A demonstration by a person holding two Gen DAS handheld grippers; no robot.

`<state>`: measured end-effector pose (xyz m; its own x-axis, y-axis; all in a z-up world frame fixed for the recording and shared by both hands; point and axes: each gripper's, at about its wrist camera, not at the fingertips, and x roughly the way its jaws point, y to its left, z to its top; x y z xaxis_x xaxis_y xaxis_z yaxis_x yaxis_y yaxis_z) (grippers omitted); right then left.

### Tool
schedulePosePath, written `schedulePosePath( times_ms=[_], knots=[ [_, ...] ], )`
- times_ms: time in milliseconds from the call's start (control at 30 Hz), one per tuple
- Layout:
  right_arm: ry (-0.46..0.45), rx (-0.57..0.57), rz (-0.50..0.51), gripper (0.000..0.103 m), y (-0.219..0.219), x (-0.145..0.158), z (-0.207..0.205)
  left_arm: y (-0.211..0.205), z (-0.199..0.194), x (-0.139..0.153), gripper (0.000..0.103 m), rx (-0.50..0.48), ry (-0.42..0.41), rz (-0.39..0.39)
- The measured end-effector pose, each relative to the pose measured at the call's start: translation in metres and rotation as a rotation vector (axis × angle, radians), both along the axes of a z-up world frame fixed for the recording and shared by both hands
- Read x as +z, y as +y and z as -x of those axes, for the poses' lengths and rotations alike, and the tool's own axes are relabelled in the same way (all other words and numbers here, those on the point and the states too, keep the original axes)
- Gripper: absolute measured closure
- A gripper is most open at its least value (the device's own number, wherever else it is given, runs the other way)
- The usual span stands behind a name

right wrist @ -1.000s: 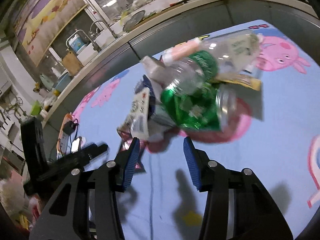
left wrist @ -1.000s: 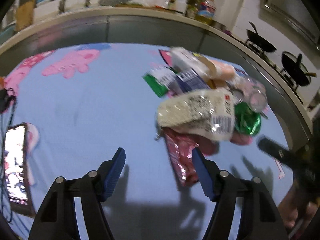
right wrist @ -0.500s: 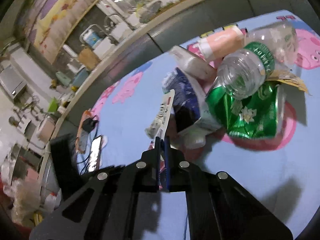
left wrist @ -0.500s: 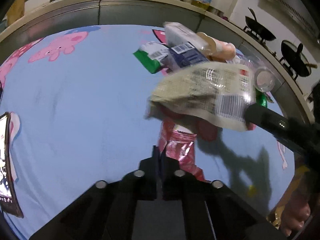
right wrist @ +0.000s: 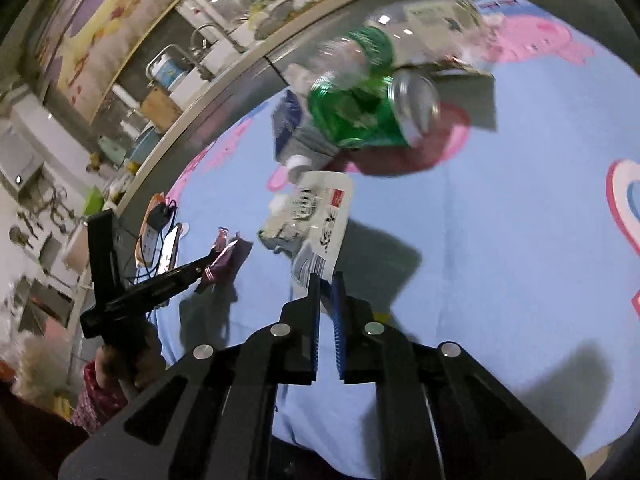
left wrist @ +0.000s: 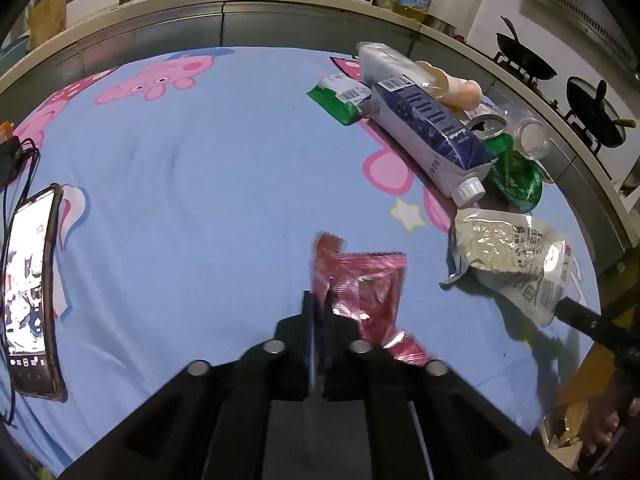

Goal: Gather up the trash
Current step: 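Grasp the red wrapper with the left tool while the right tool grasps the white snack bag, then carry both items to the beige bin and open both tools over it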

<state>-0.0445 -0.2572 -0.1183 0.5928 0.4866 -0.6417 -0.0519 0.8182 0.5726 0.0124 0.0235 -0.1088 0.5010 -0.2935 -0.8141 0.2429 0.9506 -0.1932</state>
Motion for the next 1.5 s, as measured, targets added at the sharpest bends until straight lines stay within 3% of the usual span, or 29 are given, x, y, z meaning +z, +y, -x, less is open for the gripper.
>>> schedulePosePath(
  times_ms=[33,67,100,167,400,533,667,767,833,867,900,933,1000,1033,1100,1167,1367,1500],
  knots=[
    [0.011,-0.002,0.006,0.084,-0.002,-0.003,-0.002,0.000,0.001,0.001,0.081,-0.002,0.002,0.005],
    [0.018,-0.005,0.011,0.064,-0.004,-0.006,-0.003,0.000,0.001,0.002,0.068,0.005,-0.005,-0.002],
    [0.023,-0.013,0.011,0.050,-0.008,-0.007,-0.005,0.000,0.002,0.004,0.054,0.015,-0.014,-0.011],
    [0.019,-0.022,-0.010,0.049,-0.018,-0.011,-0.001,0.002,0.004,0.006,0.046,0.026,-0.028,-0.008],
    [-0.005,-0.020,0.035,0.041,-0.029,-0.010,-0.015,0.001,-0.003,0.007,0.045,0.015,0.041,0.073],
    [-0.048,0.061,0.111,0.039,-0.010,-0.003,-0.027,-0.014,0.001,0.010,0.045,-0.025,0.029,0.043],
    [-0.084,0.160,0.235,0.035,0.011,0.001,-0.047,-0.026,0.002,0.004,0.056,-0.047,0.047,0.004],
    [-0.106,0.222,0.302,0.027,0.026,0.002,-0.054,-0.030,0.005,0.003,0.061,-0.056,0.044,-0.019],
    [-0.134,0.264,0.399,0.024,0.042,-0.001,-0.057,-0.032,0.006,0.003,0.066,-0.053,0.039,-0.026],
    [-0.143,0.282,0.463,0.024,0.050,-0.005,-0.057,-0.033,0.006,0.003,0.077,-0.053,0.036,-0.033],
    [-0.142,0.285,0.505,0.025,0.056,-0.008,-0.058,-0.034,0.006,0.002,0.095,-0.054,0.035,-0.037],
    [-0.158,0.286,0.537,0.028,0.059,-0.010,-0.056,-0.035,0.006,0.001,0.094,-0.066,0.047,-0.023],
    [-0.187,0.280,0.610,0.062,0.066,-0.010,-0.049,-0.033,0.007,0.003,0.098,-0.071,0.039,-0.012],
    [-0.195,0.277,0.609,0.073,0.065,-0.007,-0.045,-0.034,0.010,0.005,0.099,-0.080,0.029,-0.011],
    [-0.201,0.274,0.548,0.089,0.058,-0.001,-0.039,-0.035,0.013,0.010,0.100,-0.092,0.016,-0.005],
    [-0.214,0.255,0.522,0.097,0.052,0.004,-0.033,-0.036,0.018,0.015,0.101,-0.109,0.012,0.016],
    [-0.285,0.161,0.397,0.098,0.026,0.030,-0.003,-0.049,0.027,0.035,0.101,-0.160,-0.008,0.068],
    [-0.312,0.084,0.371,0.098,0.000,0.040,0.016,-0.073,0.027,0.054,0.101,-0.228,-0.025,0.091]
  ],
)
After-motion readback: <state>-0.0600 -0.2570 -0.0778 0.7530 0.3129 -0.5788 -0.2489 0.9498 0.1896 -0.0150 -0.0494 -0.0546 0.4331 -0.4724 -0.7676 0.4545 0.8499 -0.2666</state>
